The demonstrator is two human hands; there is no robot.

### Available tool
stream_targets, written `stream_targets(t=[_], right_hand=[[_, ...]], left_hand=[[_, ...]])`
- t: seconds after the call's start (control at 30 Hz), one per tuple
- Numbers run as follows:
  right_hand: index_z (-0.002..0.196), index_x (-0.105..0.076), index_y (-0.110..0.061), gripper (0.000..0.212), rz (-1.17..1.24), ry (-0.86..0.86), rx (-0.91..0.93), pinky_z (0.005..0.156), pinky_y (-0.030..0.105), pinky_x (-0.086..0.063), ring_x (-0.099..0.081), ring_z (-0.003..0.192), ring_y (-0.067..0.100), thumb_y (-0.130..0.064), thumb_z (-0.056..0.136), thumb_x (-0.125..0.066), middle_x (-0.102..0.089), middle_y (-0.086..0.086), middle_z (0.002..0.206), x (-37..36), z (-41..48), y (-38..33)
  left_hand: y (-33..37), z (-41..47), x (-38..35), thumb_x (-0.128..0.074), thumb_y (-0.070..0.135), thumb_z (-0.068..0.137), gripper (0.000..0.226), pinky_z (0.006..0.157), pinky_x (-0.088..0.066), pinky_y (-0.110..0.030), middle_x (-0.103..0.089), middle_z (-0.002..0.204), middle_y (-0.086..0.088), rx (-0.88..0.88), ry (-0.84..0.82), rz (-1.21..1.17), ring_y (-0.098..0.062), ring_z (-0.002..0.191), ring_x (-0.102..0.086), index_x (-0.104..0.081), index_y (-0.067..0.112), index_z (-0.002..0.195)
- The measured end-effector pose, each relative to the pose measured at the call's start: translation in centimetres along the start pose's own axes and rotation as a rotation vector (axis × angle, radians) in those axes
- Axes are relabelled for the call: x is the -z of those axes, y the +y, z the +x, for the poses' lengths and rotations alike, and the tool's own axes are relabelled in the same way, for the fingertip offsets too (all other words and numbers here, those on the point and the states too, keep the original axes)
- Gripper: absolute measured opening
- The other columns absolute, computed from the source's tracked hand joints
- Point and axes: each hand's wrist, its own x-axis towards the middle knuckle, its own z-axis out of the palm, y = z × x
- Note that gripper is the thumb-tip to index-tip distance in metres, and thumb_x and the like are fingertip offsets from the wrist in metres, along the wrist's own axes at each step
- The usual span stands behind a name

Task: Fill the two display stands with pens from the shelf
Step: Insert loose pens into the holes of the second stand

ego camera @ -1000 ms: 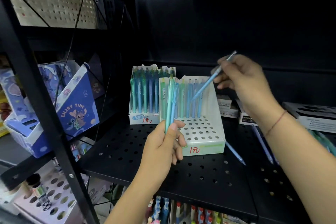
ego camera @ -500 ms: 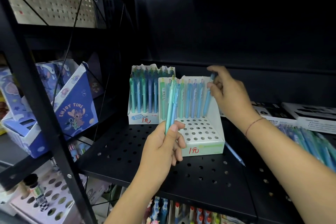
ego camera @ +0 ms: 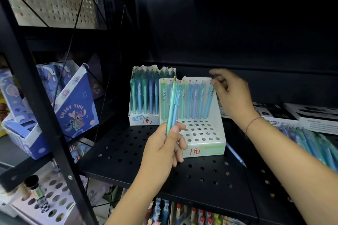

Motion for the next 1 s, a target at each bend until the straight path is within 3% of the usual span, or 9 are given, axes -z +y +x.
stream_targets(t=[0.1,0.23,0.37,0.43,0.53,0.63,0.73,0.87,1.0], right_hand=[[0.111,-0.057,-0.017,0.02,-0.021,0.024,0.009,0.066,0.023,-0.047,-0.052,0.069,0.005,-0.014,0.091,-0.06,-0.057,-0.006,0.081,-0.1,0.0,-0.2],[0.099,-0.064,-0.015,0.011,-0.09,0.007,0.053,0.071,0.037,-0.052,-0.054,0.069,0.013,-0.013,0.088,-0.064,-0.058,-0.004,0.089,-0.7,-0.2,0.2],[0.099,-0.067,-0.016,0.011,-0.155,0.005,0.011,0.07,0.034,-0.051,-0.05,0.068,0.013,-0.02,0.089,-0.063,-0.049,-0.004,0.099,-0.4,-0.1,0.2],[0.102,-0.068,-0.018,0.014,-0.138,0.025,0.005,0.07,0.027,-0.05,-0.05,0.069,0.012,-0.021,0.089,-0.064,-0.048,-0.004,0.1,0.0,-0.3,-0.6],[0.104,-0.066,-0.02,0.014,0.188,-0.091,-0.05,0.063,0.016,-0.045,-0.055,0.067,0.004,-0.019,0.09,-0.063,-0.061,-0.001,0.091,0.4,-0.8,-2.9],[0.115,-0.061,-0.015,0.022,0.535,-0.42,-0.149,0.059,0.021,-0.05,-0.062,0.069,0.009,-0.018,0.094,-0.058,-0.07,0.007,0.09,0.5,-1.8,-5.4],[0.122,-0.053,-0.015,0.03,0.636,-0.531,-0.158,0.059,0.023,-0.05,-0.064,0.069,0.01,-0.01,0.092,-0.058,-0.068,0.009,0.084,-0.1,-2.9,-6.2],[0.122,-0.053,-0.017,0.037,0.691,-0.465,-0.145,0.059,0.023,-0.05,-0.062,0.066,0.011,-0.001,0.089,-0.06,-0.064,0.003,0.07,0.0,-2.6,-6.1],[0.124,-0.05,-0.017,0.039,0.588,-0.178,-0.104,0.061,0.023,-0.053,-0.064,0.067,0.013,-0.001,0.09,-0.059,-0.068,0.01,0.079,1.3,-1.3,-5.0]], left_hand=[[0.0,0.0,0.0,-0.039,0.028,0.1,0.025,0.045,-0.04,-0.021,-0.06,0.068,0.0,0.0,-0.001,0.001,-0.014,0.051,-0.049,-0.062,0.019,0.102],[0.0,0.0,0.0,-0.039,0.028,0.1,0.025,0.045,-0.04,-0.021,-0.06,0.068,0.0,-0.001,-0.002,-0.001,-0.014,0.051,-0.049,-0.062,0.019,0.101],[0.1,-0.1,0.0,-0.039,0.028,0.1,0.025,0.045,-0.04,-0.021,-0.06,0.068,0.0,-0.002,-0.001,-0.012,-0.013,0.05,-0.049,-0.062,0.018,0.101],[0.3,-0.1,0.0,-0.039,0.027,0.1,0.025,0.045,-0.04,-0.021,-0.06,0.069,0.0,-0.001,-0.003,-0.028,-0.013,0.05,-0.049,-0.062,0.017,0.102],[0.5,0.1,0.0,-0.039,0.027,0.1,0.025,0.045,-0.039,-0.022,-0.06,0.069,0.0,0.001,-0.022,-0.045,-0.014,0.05,-0.049,-0.062,0.016,0.103],[0.5,0.1,-0.2,-0.04,0.028,0.099,0.025,0.044,-0.038,-0.022,-0.06,0.068,0.001,0.006,-0.054,-0.039,-0.015,0.049,-0.048,-0.063,0.017,0.102],[0.5,0.1,-0.4,-0.041,0.031,0.097,0.026,0.043,-0.038,-0.022,-0.06,0.067,0.0,0.017,-0.071,-0.037,-0.014,0.049,-0.049,-0.063,0.018,0.102],[0.5,0.1,-0.4,-0.041,0.029,0.099,0.025,0.043,-0.04,-0.023,-0.068,0.08,0.0,0.012,-0.03,0.003,-0.015,0.049,-0.052,-0.062,0.015,0.099],[0.5,-0.1,-0.3,-0.038,0.026,0.102,0.027,0.046,-0.043,-0.022,-0.072,0.096,0.011,0.038,0.027,0.095,-0.012,0.046,-0.052,-0.063,0.018,0.103]])
